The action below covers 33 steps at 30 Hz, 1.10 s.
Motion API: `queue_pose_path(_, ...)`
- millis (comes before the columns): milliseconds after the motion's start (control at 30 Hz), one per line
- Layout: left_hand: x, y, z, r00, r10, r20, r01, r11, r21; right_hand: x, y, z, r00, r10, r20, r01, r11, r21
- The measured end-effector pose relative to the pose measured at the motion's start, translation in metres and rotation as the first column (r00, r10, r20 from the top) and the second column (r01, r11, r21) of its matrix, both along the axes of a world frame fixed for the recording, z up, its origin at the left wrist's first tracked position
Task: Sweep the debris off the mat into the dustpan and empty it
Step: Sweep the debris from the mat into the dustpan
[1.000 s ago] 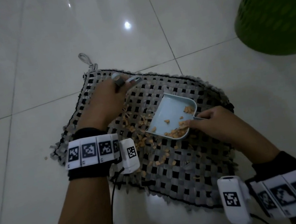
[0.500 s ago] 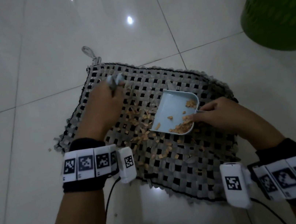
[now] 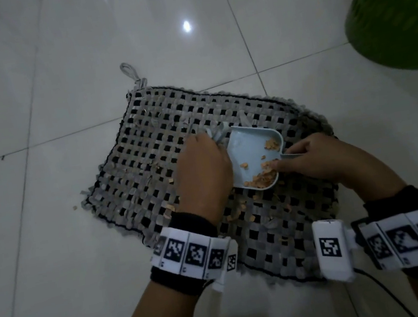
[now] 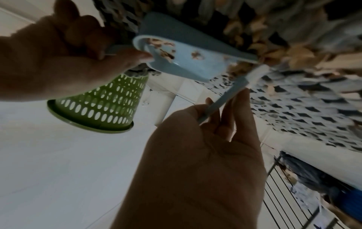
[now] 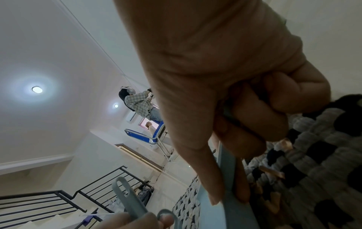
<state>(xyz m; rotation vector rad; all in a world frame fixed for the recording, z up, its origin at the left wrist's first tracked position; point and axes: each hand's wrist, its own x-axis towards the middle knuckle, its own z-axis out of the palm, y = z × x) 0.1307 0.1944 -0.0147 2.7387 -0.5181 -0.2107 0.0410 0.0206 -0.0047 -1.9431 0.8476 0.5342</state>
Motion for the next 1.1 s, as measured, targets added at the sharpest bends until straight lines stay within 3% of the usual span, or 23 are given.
queue_pose_path(167, -0.015, -0.011, 0.009, 0.992, -0.091, -0.091, 0.078, 0.988, -0.132, 0.001, -0.006, 0.000, 0.999, 0.030, -0.024, -0.030, 1.000, 0.009)
queue_pose_path(300, 0.005, -0.001, 0.028, 0.979, -0.045, -0.197, -0.004, 0.970, -0.243, -0.002, -0.008, -0.003, 0.999, 0.031, -0.011, -0.031, 1.000, 0.003)
queue_pose_path(367, 0.022, 0.010, 0.036, 0.988, -0.007, -0.157, -0.039, 0.958, -0.284, -0.003, -0.008, -0.005, 1.000, 0.022, -0.002, -0.022, 1.000, 0.004)
queue_pose_path(500, 0.051, 0.021, 0.026, 0.997, -0.058, -0.051, 0.045, 0.973, -0.227, -0.004, -0.008, -0.005, 1.000, 0.016, 0.006, -0.016, 1.000, 0.004)
queue_pose_path(700, 0.059, 0.018, 0.015, 0.943, -0.278, -0.185, 0.274, 0.960, -0.051, -0.004, -0.008, -0.008, 1.000, 0.004, 0.007, -0.004, 1.000, -0.001)
queue_pose_path(833, 0.067, 0.025, 0.028, 0.935, -0.186, -0.301, 0.175, 0.982, -0.065, -0.005, -0.008, -0.009, 1.000, -0.009, 0.014, 0.009, 1.000, 0.008)
queue_pose_path(933, 0.072, 0.021, 0.032, 0.970, -0.147, -0.192, 0.121, 0.982, -0.142, -0.004, -0.008, -0.009, 1.000, -0.011, 0.012, 0.011, 1.000, 0.006)
queue_pose_path(1000, 0.071, 0.014, 0.030, 0.978, -0.154, -0.139, 0.140, 0.984, -0.107, -0.003, -0.009, -0.010, 1.000, -0.011, 0.009, 0.011, 1.000, 0.006)
queue_pose_path(1100, 0.068, 0.012, 0.023, 0.964, -0.161, -0.211, 0.166, 0.986, 0.006, -0.002, -0.009, -0.011, 1.000, -0.014, 0.004, 0.014, 1.000, 0.006)
